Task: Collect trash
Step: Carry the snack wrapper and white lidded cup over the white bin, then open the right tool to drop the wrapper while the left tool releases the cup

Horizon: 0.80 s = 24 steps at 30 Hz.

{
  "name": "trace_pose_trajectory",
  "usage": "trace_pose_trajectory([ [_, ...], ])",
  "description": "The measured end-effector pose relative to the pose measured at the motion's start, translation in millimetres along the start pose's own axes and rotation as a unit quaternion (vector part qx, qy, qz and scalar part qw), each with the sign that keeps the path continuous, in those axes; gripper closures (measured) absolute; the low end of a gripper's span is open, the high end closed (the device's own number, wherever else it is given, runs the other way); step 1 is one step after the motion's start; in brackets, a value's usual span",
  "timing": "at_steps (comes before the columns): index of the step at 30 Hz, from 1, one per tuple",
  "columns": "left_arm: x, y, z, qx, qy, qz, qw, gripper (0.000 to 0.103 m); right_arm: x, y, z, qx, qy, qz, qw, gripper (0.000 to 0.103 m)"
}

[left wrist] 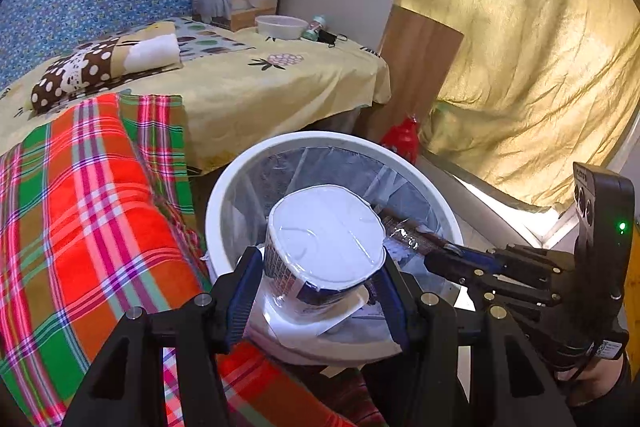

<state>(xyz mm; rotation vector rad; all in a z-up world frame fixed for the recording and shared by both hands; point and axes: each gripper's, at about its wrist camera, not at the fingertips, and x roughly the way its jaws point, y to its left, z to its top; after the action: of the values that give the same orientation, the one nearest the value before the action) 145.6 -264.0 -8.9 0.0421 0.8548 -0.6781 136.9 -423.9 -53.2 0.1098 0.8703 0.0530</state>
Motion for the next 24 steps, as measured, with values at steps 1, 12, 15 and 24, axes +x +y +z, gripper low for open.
trace_pose_trajectory([
  [1,2,-1,0,0.001,0.002,-0.001,1.0,0.047,-1,0,0,0.0,-0.001,0.001,1.0,0.064],
  [12,4,0,1,-0.001,-0.006,0.003,1.0,0.04,-5,-4,-3,0.013,-0.006,0.005,1.0,0.063],
  [15,2,0,2,-0.003,-0.011,-0.001,0.9999,0.034,-6,-3,-2,0.013,-0.007,0.005,1.0,0.063],
  [24,-11,6,0,-0.015,-0.017,-0.002,0.9997,0.033,-14,2,0,0.011,-0.021,0.016,1.0,0.063],
])
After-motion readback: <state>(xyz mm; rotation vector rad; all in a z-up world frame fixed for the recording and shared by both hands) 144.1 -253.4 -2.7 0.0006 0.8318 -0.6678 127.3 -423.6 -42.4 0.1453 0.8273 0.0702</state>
